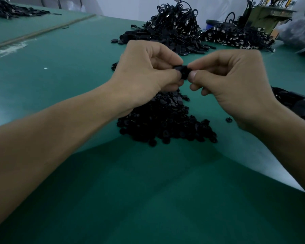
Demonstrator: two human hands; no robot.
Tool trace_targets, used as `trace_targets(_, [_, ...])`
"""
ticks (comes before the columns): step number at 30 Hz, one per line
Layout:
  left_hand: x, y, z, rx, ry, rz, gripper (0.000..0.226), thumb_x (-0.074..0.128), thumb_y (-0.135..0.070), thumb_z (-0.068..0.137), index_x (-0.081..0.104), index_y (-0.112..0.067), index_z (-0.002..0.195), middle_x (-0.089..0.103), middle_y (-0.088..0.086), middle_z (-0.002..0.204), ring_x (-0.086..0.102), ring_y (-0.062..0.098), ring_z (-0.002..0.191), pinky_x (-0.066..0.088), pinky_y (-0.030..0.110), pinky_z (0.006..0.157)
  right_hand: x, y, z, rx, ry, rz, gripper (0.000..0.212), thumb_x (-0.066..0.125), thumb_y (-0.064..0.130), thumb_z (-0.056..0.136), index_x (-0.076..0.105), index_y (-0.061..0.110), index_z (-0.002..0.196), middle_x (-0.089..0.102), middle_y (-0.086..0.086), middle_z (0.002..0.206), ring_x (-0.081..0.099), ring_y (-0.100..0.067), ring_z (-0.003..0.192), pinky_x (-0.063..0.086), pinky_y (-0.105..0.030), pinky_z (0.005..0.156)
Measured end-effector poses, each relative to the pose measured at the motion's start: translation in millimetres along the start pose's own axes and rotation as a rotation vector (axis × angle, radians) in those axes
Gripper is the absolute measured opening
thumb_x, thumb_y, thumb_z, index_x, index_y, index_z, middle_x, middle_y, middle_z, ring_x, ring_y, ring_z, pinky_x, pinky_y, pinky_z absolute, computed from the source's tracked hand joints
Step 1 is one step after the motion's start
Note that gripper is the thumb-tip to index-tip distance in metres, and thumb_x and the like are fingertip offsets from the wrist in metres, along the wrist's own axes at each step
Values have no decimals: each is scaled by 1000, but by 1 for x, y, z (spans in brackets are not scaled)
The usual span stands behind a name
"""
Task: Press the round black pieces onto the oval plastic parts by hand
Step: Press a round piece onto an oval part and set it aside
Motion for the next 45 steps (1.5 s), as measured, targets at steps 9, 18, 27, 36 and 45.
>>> trace_targets(9, [3,-2,-2,22,32,2,18,75,9,82,68,-5,91,74,16,83,76,23,77,61,27,70,1,5,-1,-32,13,-102,17,74,8,87,69,23,82,72,6,68,71,-6,64,51,-17,59])
trace_targets(18, [3,-2,1,91,32,145,20,79,2,79,70,-13,88,77,7,80,76,21,73,63,34,72,1,8,-2,-69,20,-139,22,75,8,87,65,27,81,71,6,72,71,-5,65,51,-16,61])
trace_targets(27, [2,-3,-2,297,27,463,13,76,-12,85,70,-17,95,72,-6,82,69,6,70,58,24,70,6,9,-6,-126,65,-191,35,63,-1,89,52,31,80,71,2,73,72,-5,69,60,-26,63])
trace_targets(36, [0,-2,0,262,61,424,13,71,-8,88,66,-17,95,73,-4,81,70,7,70,59,29,69,0,1,-3,-93,41,-222,15,75,23,89,64,32,95,71,10,72,66,0,67,49,-16,63])
trace_targets(45, [-2,1,3,92,122,158,16,74,0,86,64,-10,92,75,10,76,73,16,67,59,23,64,1,-3,-3,-10,135,-9,17,71,8,91,72,22,101,76,4,80,71,-7,71,56,-19,64])
Point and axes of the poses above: each hand's wrist, its own z-axis towards the middle knuckle, its own x-axis out of the palm, y = z × x, the point moved 3 cm from there along z, towards the middle knuckle
